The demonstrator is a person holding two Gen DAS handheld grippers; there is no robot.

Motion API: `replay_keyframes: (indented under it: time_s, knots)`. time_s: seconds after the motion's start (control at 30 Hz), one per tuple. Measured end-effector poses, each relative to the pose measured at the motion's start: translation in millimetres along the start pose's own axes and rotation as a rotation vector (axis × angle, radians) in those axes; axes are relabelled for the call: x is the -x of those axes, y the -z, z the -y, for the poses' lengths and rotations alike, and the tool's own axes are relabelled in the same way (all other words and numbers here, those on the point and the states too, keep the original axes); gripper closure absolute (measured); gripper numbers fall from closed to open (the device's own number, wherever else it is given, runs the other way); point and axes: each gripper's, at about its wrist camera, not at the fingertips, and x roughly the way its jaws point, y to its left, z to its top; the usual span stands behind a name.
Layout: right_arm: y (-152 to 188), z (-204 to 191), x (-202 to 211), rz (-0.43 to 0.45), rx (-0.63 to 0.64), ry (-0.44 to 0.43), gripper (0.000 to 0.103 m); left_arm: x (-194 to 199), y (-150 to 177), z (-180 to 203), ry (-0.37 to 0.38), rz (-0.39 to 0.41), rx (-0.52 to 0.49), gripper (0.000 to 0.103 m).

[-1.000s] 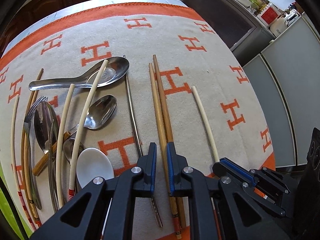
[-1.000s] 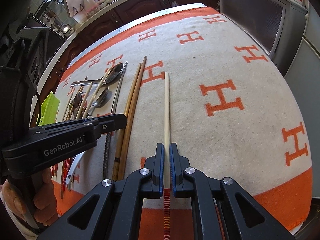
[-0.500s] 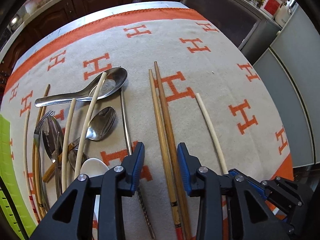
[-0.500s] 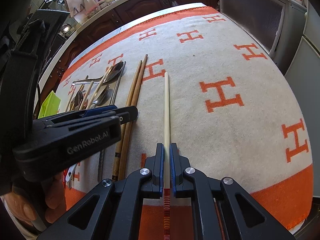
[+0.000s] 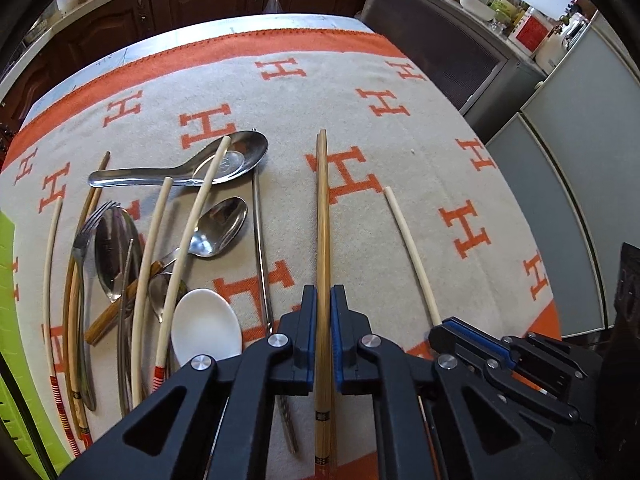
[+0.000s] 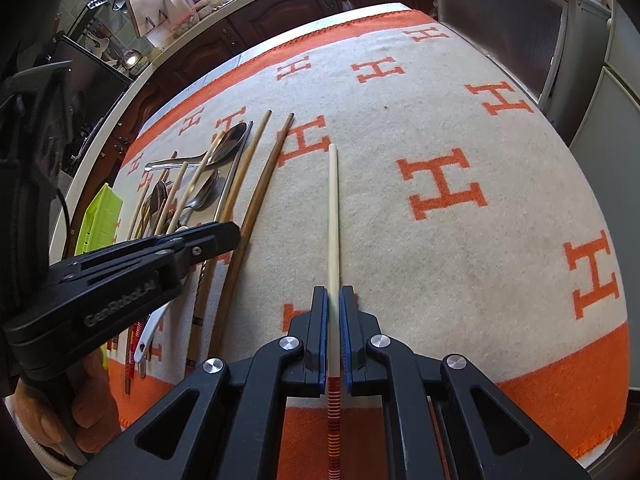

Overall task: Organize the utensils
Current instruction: 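Carry both chopsticks into the lime-green tray and open both tools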

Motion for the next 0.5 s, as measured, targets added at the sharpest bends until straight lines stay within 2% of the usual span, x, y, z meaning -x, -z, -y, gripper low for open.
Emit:
replay_keyframes:
  time_s: [0.23, 0.4, 0.5]
  knots:
    - [-0.1, -11.6, 8.9, 0.006, 0.021, -0.019, 0.097, 42.1, 5.8, -22.2, 0.016, 0.034, 0.046, 0.099]
    - [0.7, -32.2, 19.5, 0.006, 0.054, -0.053, 0.097, 93.3, 18.6, -60.9, -0.009, 0.099, 0.113, 0.099]
    - [-0.6, -53.5, 24.4, 0.0, 0.091, -0.079, 0.097, 124.5, 29.2, -90.7, -0.051, 0.145, 0.165, 0.099]
